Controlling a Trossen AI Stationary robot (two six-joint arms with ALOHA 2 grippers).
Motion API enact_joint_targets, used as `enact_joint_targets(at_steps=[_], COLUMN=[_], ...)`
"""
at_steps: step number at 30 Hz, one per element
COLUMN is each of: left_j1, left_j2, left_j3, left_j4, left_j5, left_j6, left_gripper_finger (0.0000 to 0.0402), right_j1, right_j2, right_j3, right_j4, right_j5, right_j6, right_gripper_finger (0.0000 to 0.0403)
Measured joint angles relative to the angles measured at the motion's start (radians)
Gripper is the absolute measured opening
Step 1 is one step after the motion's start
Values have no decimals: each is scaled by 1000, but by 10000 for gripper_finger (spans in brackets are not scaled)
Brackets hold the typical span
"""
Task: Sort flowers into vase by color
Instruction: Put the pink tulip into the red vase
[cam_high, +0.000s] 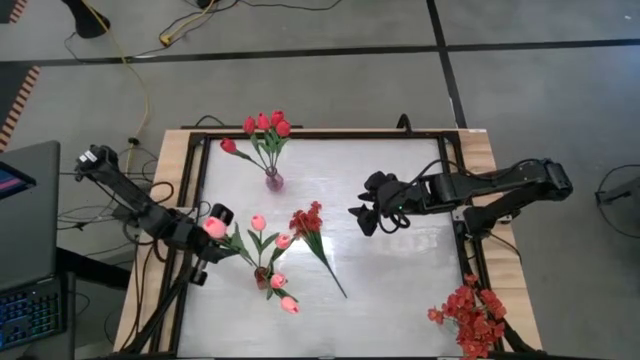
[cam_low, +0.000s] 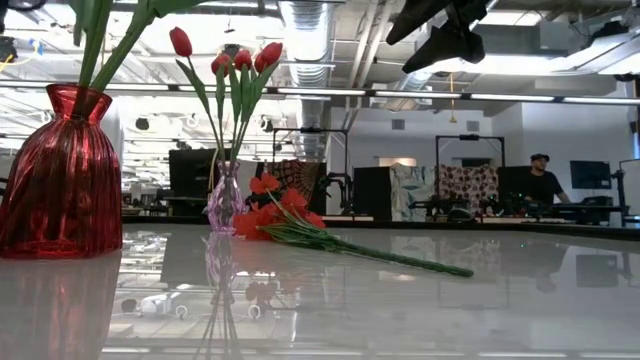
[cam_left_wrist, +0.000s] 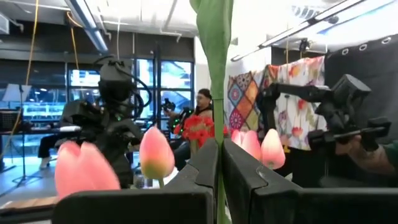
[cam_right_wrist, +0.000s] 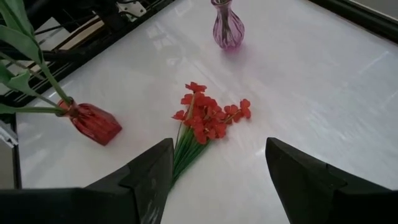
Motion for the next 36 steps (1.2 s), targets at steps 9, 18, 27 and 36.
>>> enact_joint_targets(at_steps=[9,18,27,36], left_j1=[0,1,24,24], left_j2=[76,279,373,370], left_j3=[-91,-34,-30,-29], left_j4=[190,280,314,265], left_j5=[-19,-51,-52,-44], left_j6=[-58,-48,-50,-76], left_gripper_finger=[0,0,0,0], right_j1=[0,0,0,0], right_j2=[0,0,0,0], right_j3=[0,0,0,0], right_j4=[0,0,-1,-1], right_j5=[23,23,23,23], right_j6=[-1,-4,-3,-3], right_gripper_finger=[282,282,282,282])
